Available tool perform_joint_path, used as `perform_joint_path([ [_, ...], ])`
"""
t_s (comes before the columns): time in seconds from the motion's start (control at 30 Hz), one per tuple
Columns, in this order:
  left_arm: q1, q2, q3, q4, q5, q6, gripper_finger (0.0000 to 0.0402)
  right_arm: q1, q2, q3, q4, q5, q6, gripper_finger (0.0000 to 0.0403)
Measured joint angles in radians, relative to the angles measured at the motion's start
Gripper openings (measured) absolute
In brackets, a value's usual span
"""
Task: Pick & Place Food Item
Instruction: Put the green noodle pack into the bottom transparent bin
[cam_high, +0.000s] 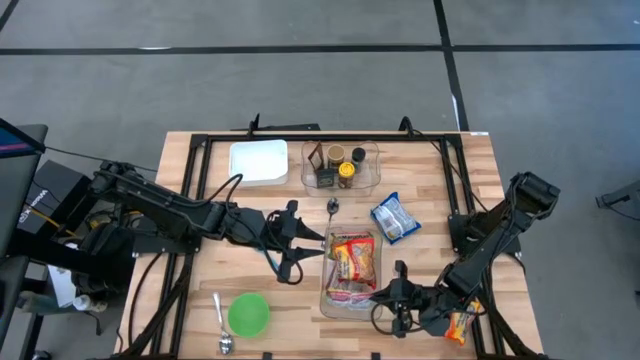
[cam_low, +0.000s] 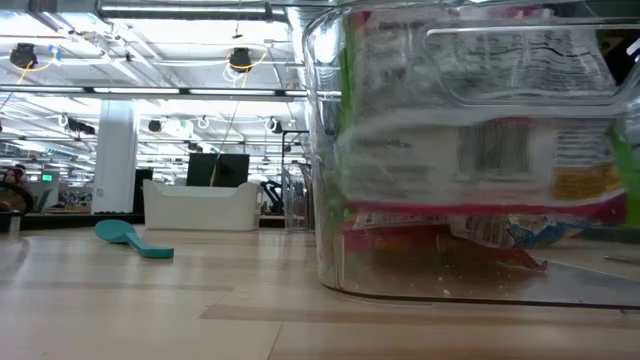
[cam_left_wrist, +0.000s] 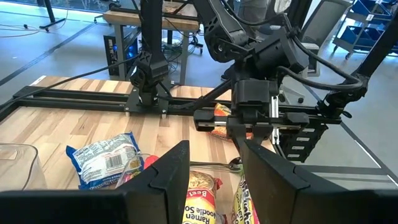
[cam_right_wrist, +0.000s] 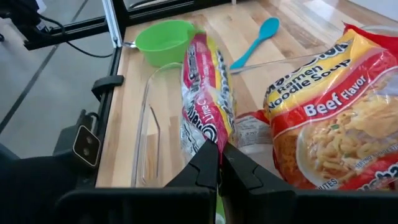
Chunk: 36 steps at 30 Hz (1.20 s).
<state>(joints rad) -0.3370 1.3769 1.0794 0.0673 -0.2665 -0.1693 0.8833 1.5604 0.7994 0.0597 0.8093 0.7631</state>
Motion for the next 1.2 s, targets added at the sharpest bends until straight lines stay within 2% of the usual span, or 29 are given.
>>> perform_joint_path([
  [0.43, 0.0, 0.0, 0.0, 0.0, -0.004, 0.0, 0.014, -0.033, -0.001, 0.0, -0.064, -0.002, -0.003, 0.0],
  [0.7, 0.0, 0.0, 0.0, 0.0, -0.003, 0.0, 0.014, -0.085, -0.001, 0.0, -0.077, -0.104, -0.003, 0.0],
  [0.8, 0.0, 0.0, 0.0, 0.0, -0.003, 0.0, 0.014, -0.092, -0.001, 0.0, -0.077, -0.106, -0.002, 0.0001],
  [1.2, 0.0, 0.0, 0.0, 0.0, -0.003, 0.0, 0.014, -0.092, -0.002, 0.0, -0.076, -0.126, -0.004, 0.0081],
])
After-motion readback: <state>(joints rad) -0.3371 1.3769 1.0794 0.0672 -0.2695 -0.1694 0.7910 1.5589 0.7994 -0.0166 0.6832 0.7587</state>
